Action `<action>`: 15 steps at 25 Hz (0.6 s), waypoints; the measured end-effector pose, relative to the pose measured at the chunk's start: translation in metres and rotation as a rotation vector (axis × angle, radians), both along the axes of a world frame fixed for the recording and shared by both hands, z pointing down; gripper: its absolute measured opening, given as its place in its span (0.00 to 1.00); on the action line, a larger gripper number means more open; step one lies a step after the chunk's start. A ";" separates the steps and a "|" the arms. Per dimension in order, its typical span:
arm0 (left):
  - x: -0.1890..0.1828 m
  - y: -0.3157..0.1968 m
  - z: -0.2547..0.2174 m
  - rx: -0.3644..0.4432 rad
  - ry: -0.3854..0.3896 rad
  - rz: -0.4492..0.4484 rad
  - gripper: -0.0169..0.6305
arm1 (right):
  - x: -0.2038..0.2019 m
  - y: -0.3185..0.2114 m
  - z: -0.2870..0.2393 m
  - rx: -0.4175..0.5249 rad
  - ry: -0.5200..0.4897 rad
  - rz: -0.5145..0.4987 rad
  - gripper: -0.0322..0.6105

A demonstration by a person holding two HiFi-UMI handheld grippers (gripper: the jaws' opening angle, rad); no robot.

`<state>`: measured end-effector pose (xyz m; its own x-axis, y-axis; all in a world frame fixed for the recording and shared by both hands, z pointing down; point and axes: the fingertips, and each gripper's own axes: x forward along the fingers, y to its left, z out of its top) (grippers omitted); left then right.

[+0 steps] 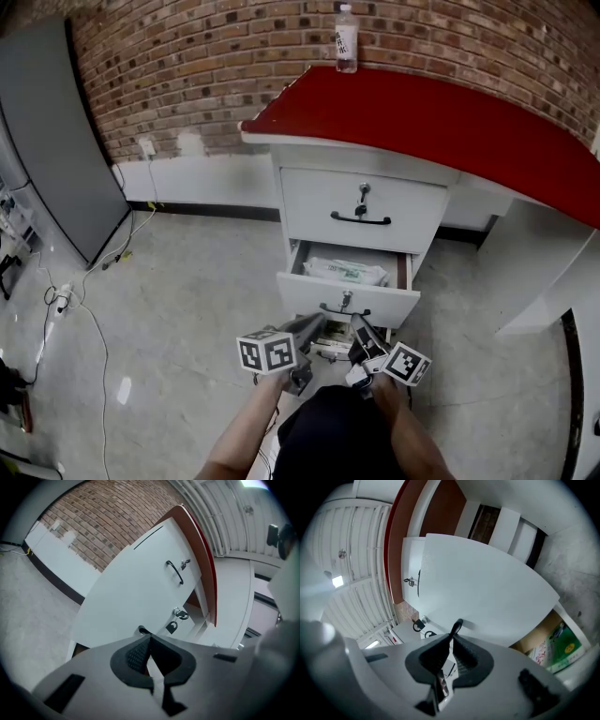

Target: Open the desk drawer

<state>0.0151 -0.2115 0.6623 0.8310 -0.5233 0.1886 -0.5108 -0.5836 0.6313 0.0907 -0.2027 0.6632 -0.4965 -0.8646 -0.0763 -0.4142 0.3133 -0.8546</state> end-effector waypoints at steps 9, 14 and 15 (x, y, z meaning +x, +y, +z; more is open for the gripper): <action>-0.012 0.017 0.000 -0.025 0.035 -0.031 0.03 | -0.004 0.022 0.002 -0.027 -0.035 0.021 0.10; -0.017 0.020 0.001 -0.030 0.035 -0.032 0.03 | -0.010 0.030 0.000 -0.010 -0.061 0.001 0.10; -0.017 0.020 0.001 -0.028 0.035 -0.032 0.03 | -0.007 0.032 0.004 -0.023 -0.032 0.008 0.10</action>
<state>-0.0019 -0.1918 0.6634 0.8203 -0.5446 0.1748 -0.5062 -0.5491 0.6650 0.0838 -0.1709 0.6672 -0.4871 -0.8703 -0.0720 -0.3887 0.2899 -0.8746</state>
